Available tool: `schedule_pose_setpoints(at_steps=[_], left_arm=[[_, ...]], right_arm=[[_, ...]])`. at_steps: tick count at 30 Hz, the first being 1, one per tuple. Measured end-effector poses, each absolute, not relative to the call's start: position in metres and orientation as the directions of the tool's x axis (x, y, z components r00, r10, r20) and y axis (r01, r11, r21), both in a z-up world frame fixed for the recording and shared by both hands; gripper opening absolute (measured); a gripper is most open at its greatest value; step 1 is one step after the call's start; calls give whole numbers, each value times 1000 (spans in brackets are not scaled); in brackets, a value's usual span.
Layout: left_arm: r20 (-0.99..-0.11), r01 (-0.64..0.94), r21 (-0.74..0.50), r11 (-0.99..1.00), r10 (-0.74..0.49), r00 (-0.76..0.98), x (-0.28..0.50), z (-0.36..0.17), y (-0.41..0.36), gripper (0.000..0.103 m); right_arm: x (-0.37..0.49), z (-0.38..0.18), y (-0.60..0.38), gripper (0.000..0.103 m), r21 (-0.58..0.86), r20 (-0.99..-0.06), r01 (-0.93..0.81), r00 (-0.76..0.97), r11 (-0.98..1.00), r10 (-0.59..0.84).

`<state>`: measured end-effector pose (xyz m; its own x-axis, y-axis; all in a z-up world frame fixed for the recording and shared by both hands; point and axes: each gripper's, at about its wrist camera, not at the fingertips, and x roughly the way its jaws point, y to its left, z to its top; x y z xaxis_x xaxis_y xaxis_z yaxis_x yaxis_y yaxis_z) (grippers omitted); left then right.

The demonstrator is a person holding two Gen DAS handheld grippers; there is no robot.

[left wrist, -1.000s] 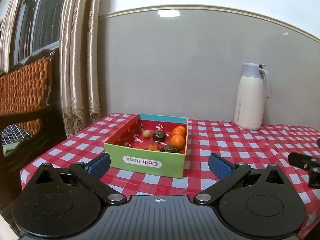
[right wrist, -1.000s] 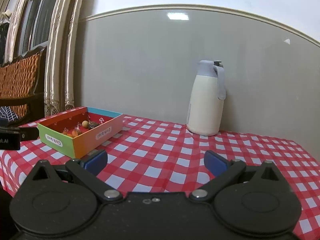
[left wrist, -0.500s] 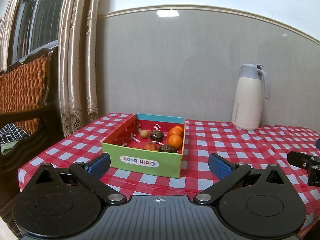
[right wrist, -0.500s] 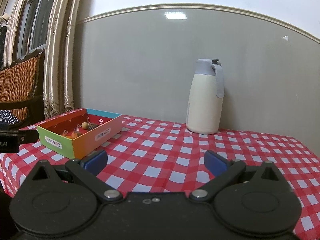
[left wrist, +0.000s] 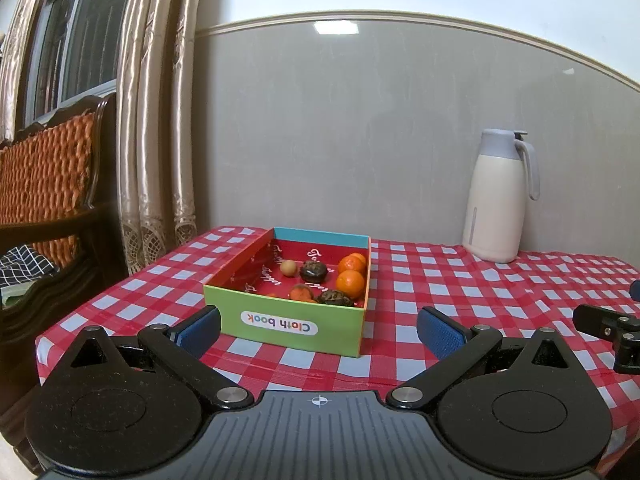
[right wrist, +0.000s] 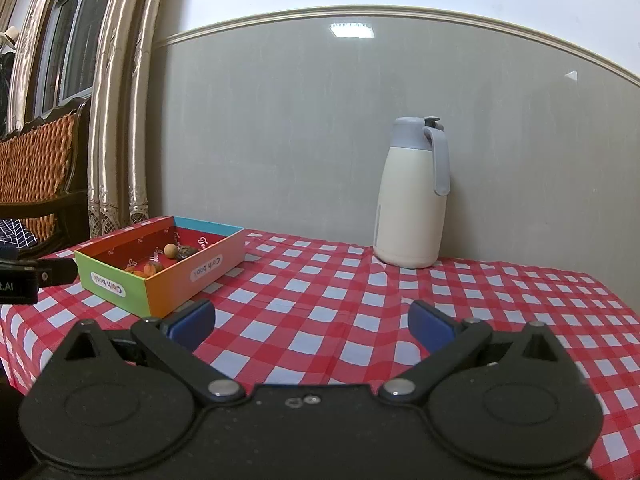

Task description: Organize fruits

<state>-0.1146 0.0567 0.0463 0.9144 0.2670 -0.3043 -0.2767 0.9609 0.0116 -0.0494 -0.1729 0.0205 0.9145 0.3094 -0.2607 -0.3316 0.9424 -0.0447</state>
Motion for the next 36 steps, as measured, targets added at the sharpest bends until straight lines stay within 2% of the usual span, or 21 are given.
schedule_pose_setpoints(at_steps=[36], left_arm=[[-277,-310,-4,951,297,914,-120,48,58,103]], right_arm=[[-50,21,-173,103,-48,-262,-336,913,940,313]])
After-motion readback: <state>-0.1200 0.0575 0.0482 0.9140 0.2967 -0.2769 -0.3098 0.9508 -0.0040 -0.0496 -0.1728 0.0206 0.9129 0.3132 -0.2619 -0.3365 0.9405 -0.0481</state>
